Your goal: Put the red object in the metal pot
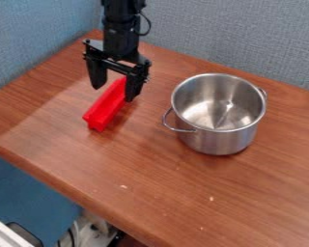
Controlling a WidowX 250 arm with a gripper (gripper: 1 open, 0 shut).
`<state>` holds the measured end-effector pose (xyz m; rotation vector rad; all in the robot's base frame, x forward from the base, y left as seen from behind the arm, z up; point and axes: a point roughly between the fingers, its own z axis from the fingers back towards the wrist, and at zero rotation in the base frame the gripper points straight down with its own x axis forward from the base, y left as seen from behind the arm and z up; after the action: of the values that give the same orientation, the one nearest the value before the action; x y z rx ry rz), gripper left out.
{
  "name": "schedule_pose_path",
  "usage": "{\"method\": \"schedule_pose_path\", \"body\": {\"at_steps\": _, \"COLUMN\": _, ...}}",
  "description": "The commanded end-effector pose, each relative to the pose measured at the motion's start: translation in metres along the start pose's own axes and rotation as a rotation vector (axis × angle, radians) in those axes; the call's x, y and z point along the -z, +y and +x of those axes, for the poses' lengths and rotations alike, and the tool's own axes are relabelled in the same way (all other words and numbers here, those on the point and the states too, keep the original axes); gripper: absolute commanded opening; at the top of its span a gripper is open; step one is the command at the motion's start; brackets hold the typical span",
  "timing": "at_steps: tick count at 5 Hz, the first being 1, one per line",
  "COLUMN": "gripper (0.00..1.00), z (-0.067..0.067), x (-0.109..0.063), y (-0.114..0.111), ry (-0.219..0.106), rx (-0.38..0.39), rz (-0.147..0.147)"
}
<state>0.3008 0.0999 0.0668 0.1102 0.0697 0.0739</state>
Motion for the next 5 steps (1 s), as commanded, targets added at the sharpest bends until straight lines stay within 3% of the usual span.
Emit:
{"method": "schedule_pose_path", "body": {"at_steps": 1, "gripper": 1.00, "z": 0.002, "x": -0.008, "y": 0.007, "ry": -0.038, "rx": -0.004, "rz": 0.017}}
{"method": "schedule_pose_path", "body": {"at_steps": 4, "gripper": 1.00, "z": 0.005, "x": 0.005, "y": -0.001, "ry": -0.039, "rx": -0.042, "rz": 0.002}}
{"method": "schedule_pose_path", "body": {"at_steps": 5, "gripper": 1.00, "z": 0.007, "x": 0.006, "y": 0.009, "ry": -0.039, "rx": -0.022, "rz": -0.001}}
